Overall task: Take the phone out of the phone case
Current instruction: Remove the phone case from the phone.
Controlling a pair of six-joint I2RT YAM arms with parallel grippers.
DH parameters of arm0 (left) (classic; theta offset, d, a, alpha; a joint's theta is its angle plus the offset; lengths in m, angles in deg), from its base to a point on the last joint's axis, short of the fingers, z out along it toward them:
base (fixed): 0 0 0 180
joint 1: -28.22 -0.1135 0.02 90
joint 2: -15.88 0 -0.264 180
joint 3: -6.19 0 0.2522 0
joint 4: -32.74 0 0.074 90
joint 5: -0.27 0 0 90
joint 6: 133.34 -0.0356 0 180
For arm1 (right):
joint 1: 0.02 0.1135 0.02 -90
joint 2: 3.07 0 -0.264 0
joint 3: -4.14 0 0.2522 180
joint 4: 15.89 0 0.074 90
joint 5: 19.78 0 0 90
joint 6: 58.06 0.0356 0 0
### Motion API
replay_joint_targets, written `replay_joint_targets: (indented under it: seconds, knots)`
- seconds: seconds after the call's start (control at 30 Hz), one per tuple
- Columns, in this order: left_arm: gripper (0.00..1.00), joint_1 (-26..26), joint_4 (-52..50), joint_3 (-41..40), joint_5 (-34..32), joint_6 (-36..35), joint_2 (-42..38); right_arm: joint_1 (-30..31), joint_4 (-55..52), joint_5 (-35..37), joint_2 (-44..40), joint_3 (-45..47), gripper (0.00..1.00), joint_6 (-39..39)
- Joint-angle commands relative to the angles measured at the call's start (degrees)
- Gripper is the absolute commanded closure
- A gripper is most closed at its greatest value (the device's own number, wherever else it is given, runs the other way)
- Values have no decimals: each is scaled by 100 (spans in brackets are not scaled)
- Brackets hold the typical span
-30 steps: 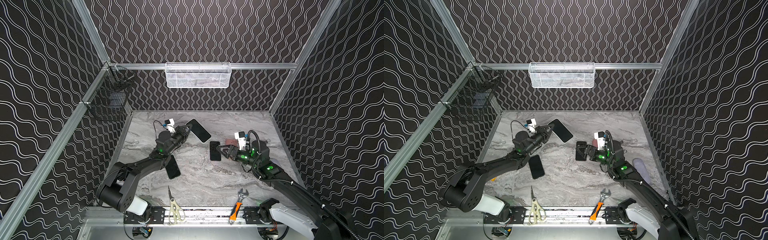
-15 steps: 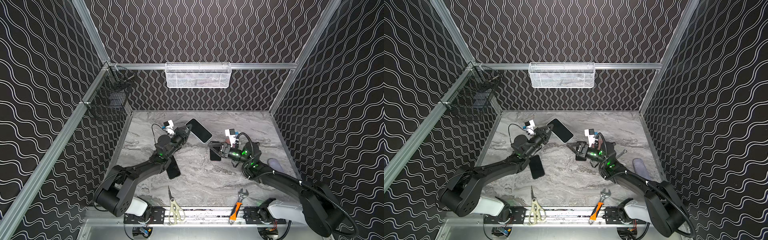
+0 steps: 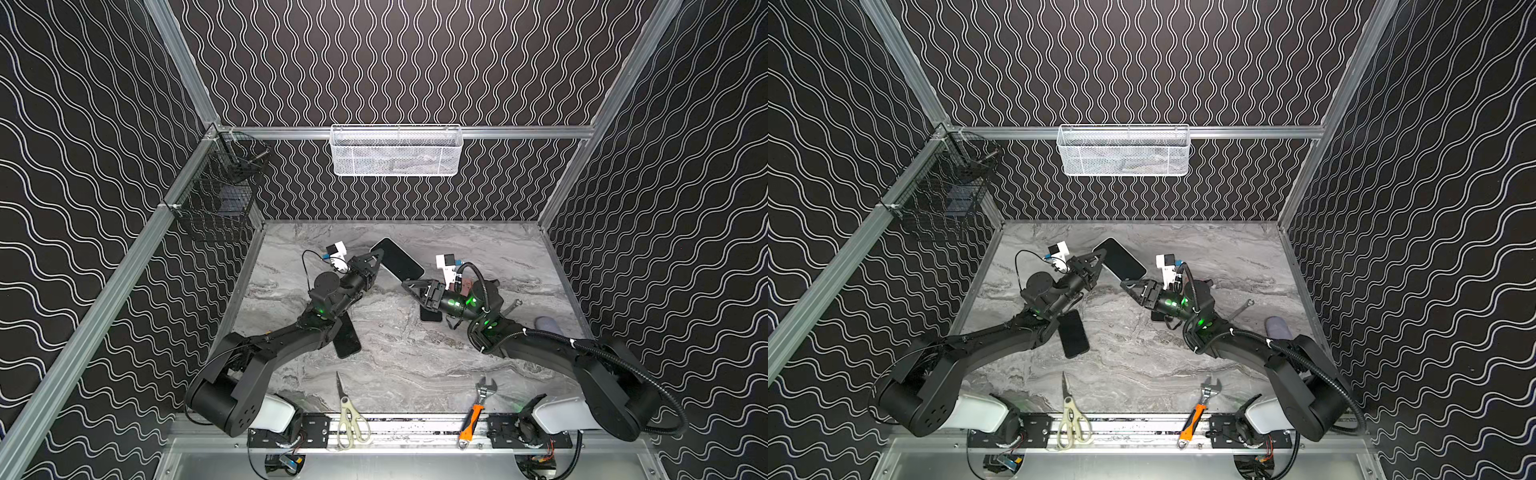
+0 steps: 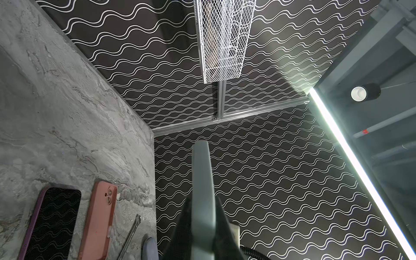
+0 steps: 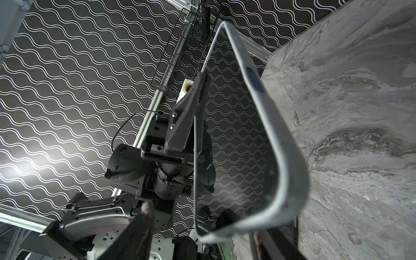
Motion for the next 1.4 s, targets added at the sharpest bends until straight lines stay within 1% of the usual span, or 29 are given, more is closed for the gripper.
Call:
replay_joint_targets:
  seconds: [0.0, 0.1, 0.2, 0.37, 0.67, 0.8, 0.9, 1.03, 1.17, 1.37]
  knots:
    - [100, 12, 455, -21, -48, 159, -25, 47, 568, 85, 137, -76, 42, 160]
    - [100, 10, 472, -47, -57, 188, -18, 102, 767, 144, 245, -60, 52, 254]
    - [100, 9, 481, -48, -64, 206, -8, 143, 875, 222, 293, -42, 61, 277]
    - [100, 13, 490, -66, -71, 244, 14, 200, 911, 342, 305, -16, 69, 259]
    - [100, 9, 494, -92, -50, 394, 62, 245, 817, 559, 254, 63, 88, 108]
    - [100, 16, 490, -136, -79, 510, 57, 295, 533, 725, 212, 64, 93, -202]
    - [100, 19, 490, -184, -116, 679, 30, 411, 1, 1026, 116, 30, 94, -779]
    - [100, 36, 481, -184, -154, 898, -25, 601, -533, 1630, 0, 58, 94, -1694]
    - [100, 81, 481, -115, -141, 1132, -102, 732, -562, 2045, 55, 183, 93, -2326]
    - [100, 92, 323, -31, -141, 1249, -379, 789, -240, 2418, 195, 455, 93, -2750]
